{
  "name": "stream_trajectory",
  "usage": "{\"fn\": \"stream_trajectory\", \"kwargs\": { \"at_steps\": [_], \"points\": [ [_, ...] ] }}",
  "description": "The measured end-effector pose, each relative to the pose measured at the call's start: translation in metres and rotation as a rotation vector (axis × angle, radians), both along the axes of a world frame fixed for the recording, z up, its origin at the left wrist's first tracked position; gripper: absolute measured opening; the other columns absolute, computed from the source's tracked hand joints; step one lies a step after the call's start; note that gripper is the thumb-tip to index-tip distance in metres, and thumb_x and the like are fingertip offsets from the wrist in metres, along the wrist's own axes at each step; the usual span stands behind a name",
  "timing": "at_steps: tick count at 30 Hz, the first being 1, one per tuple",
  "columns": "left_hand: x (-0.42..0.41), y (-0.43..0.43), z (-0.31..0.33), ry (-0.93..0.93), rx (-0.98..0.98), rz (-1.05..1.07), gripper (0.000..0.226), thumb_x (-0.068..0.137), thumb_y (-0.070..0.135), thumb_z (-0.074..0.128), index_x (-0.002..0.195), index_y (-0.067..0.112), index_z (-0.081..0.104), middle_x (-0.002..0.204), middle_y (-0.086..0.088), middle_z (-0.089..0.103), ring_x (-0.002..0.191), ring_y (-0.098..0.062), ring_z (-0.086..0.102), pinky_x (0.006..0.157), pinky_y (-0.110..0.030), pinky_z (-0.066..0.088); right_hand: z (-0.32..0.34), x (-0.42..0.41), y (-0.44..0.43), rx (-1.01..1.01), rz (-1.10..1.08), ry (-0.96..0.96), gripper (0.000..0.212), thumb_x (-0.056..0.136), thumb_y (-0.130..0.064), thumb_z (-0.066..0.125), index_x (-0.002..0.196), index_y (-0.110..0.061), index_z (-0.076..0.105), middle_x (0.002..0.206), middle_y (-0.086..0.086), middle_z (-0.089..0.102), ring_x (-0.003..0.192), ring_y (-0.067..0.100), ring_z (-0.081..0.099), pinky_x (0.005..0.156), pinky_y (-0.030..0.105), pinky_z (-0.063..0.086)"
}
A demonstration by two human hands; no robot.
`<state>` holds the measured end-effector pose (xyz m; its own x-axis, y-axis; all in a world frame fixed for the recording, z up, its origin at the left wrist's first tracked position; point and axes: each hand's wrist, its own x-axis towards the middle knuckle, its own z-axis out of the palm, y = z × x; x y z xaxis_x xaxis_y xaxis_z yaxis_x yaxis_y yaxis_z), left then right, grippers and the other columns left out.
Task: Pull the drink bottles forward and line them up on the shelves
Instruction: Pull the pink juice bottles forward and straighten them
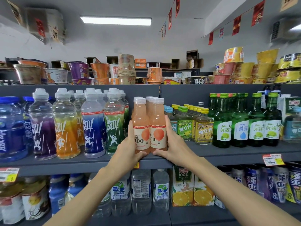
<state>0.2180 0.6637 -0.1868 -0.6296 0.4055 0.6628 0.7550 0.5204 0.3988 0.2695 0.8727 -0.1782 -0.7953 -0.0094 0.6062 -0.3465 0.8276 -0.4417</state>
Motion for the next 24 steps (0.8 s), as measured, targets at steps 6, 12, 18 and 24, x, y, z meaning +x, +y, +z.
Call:
{"fn": "stream_trajectory", "kwargs": {
  "at_steps": [6,12,18,24],
  "points": [
    [0.0031,-0.0017,0.0021,0.005,-0.031,0.049,0.125,0.082,0.03,0.082,0.156,0.03,-0.019,0.122,-0.01,0.067,0.105,-0.029,0.066,0.089,-0.04,0.054,0.0015,-0.0005,-0.0012,0.004,0.005,0.003,0.144,0.069,-0.045,0.091,0.149,-0.052,-0.029,0.156,-0.002,0.043,0.139,0.018,0.045,0.113,0.042,0.041],
    [0.0005,-0.006,0.005,-0.012,-0.051,0.054,0.129,0.078,0.03,0.085,0.156,0.033,-0.017,0.116,-0.012,0.07,0.1,-0.027,0.067,0.087,-0.04,0.054,0.0027,0.0014,0.0054,-0.012,0.049,-0.058,0.144,0.07,-0.039,0.092,0.148,-0.055,-0.028,0.147,0.0,0.055,0.127,0.017,0.059,0.107,0.04,0.048],
    [-0.0044,-0.006,0.0026,-0.039,-0.006,0.08,0.13,0.074,0.034,0.089,0.156,0.034,-0.012,0.118,-0.011,0.07,0.103,-0.027,0.069,0.085,-0.036,0.054,-0.0038,-0.0029,0.007,-0.077,0.014,-0.086,0.144,0.069,-0.044,0.091,0.151,-0.048,-0.027,0.147,-0.001,0.055,0.124,0.013,0.06,0.105,0.039,0.05],
    [-0.0041,-0.0035,-0.0018,-0.059,0.067,0.084,0.118,0.072,0.037,0.089,0.154,0.029,0.005,0.116,-0.006,0.071,0.102,-0.024,0.069,0.077,-0.028,0.05,-0.0058,-0.004,0.0071,-0.098,0.025,-0.071,0.116,0.069,-0.045,0.091,0.154,-0.043,0.012,0.137,-0.01,0.06,0.119,0.006,0.061,0.102,0.037,0.053]
  ]
}}
